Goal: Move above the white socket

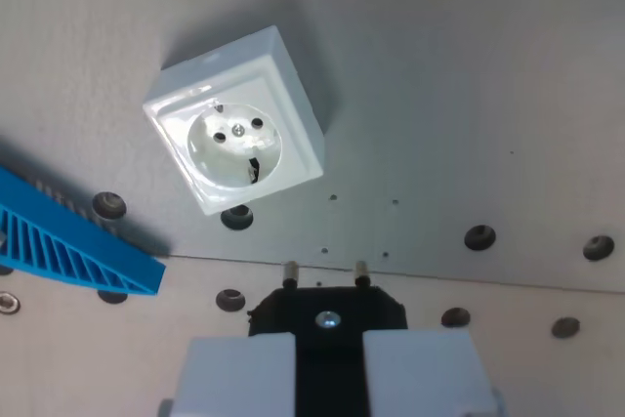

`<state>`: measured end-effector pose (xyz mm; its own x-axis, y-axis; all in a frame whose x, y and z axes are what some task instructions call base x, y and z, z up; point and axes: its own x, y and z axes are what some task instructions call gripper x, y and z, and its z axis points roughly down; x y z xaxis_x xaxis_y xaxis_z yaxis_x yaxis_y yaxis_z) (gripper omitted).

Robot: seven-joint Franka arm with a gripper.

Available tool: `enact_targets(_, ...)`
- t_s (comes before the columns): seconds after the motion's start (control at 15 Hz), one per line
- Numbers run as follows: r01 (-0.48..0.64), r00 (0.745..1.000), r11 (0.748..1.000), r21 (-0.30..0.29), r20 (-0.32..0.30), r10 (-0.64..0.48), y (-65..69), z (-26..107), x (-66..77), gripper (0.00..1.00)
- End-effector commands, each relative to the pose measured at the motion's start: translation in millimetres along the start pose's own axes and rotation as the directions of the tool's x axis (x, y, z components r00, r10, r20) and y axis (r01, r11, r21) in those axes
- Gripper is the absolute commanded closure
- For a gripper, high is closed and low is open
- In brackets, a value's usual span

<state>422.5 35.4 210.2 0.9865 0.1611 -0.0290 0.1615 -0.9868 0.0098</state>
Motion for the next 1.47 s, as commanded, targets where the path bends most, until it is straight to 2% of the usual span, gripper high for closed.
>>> enact_targets(0.07,0.214,0.972,0.976,-0.027,-0.09,-0.216,-5.5,16.8,-3.3,1.0)
enact_targets(0.93,0.308,0.946,0.949,-0.062,-0.09,-0.313,-27.0,80.9,-10.6,1.0)
enact_targets(1.47,0.29,0.951,0.955,-0.066,-0.094,-0.295,-34.4,97.7,-15.4,1.0)
